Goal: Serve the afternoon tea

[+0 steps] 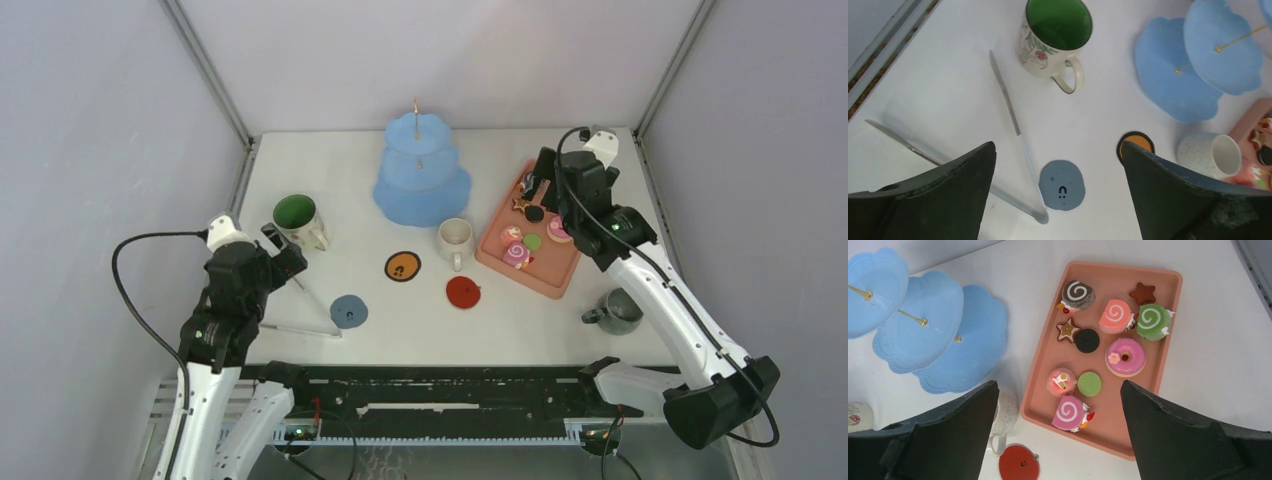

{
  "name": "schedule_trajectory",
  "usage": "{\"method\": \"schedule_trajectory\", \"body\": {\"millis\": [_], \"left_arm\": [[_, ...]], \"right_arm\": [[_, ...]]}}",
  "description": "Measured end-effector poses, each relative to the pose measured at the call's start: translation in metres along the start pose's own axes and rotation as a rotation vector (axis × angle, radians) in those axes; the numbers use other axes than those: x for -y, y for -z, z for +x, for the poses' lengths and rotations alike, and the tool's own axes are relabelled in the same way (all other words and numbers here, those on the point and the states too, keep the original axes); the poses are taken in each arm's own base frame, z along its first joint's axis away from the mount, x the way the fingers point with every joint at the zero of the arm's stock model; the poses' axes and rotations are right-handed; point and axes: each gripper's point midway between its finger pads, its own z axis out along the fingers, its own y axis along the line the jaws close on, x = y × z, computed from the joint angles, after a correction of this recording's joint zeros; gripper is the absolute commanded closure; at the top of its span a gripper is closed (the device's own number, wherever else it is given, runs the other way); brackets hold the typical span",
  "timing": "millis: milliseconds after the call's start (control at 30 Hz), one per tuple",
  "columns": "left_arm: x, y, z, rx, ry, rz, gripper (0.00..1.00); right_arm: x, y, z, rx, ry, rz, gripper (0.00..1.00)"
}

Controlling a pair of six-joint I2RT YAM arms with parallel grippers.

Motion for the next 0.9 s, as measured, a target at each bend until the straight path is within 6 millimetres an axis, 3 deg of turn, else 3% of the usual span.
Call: {"method": "schedule_trajectory", "body": {"millis": [367, 500, 633, 800, 900], "left_arm": [[-0.044, -0.019, 0.027, -0.132, -0.054, -0.306, 0.02], [-0.052, -0.018, 0.029, -0.128, -0.022, -0.360, 0.04], [-0.055, -0.021, 0.035, -0.131, 0.022, -0.391, 0.08], [-0.056, -0.039, 0.078, -0.269, 0.025, -0.413, 0.08], [-0.059, -0.051, 0.109, -0.359, 0.032, -0.451, 0.24]], "right_arm": [[0.002, 0.021, 0.014, 0.007, 0.045, -0.077, 0.00], [-0.005, 0.024, 0.012, 0.016, 0.048, -0.116, 0.00], [-0.011, 0.023, 0.022, -0.008, 0.059, -0.150, 0.00], [-0.013, 0.021, 0.035, -0.041, 0.066, -0.165, 0.00], [-0.014, 0.021, 0.036, -0.048, 0.056, -0.175, 0.00]]}}
